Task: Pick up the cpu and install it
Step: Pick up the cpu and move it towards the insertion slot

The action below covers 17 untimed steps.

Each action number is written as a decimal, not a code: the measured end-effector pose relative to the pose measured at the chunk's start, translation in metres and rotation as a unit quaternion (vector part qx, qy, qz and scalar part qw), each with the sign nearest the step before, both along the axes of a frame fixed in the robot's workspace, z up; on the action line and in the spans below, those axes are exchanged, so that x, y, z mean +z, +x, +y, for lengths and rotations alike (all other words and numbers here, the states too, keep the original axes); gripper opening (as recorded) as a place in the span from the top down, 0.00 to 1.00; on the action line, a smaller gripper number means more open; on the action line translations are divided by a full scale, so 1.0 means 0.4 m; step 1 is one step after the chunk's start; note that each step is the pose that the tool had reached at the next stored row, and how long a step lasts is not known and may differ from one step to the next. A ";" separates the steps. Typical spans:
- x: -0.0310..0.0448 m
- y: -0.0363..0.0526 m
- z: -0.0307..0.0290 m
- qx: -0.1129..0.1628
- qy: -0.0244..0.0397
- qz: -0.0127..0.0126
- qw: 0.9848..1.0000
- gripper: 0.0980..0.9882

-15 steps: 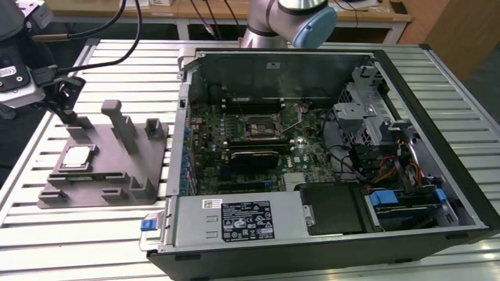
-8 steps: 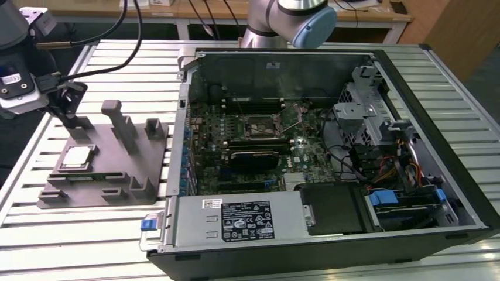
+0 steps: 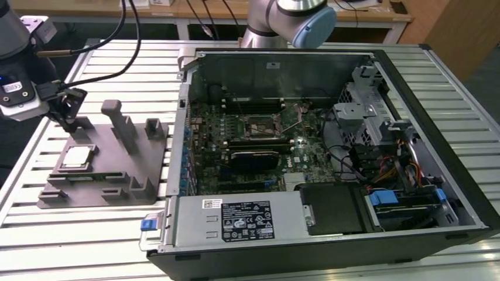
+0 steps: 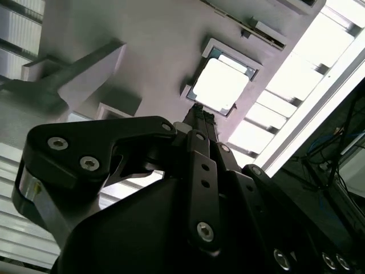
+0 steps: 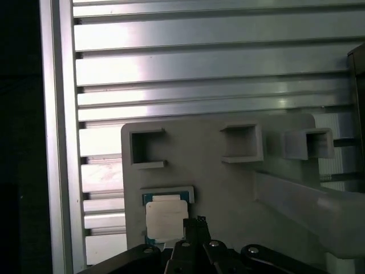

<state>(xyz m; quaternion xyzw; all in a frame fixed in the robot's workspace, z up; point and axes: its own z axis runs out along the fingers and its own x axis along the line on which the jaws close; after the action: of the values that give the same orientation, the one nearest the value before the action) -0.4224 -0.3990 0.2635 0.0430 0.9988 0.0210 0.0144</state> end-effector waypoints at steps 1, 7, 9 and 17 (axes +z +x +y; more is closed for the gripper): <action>-0.004 -0.003 0.000 0.000 0.000 0.000 1.000 0.99; -0.031 -0.024 0.000 0.000 0.000 0.000 1.000 0.99; -0.039 -0.029 -0.001 0.000 0.000 0.000 1.000 0.99; -0.074 -0.039 -0.015 0.000 0.000 0.000 1.000 0.99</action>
<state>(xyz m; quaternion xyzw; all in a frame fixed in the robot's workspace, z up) -0.4379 -0.4051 0.2339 0.0433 0.9987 0.0210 0.0145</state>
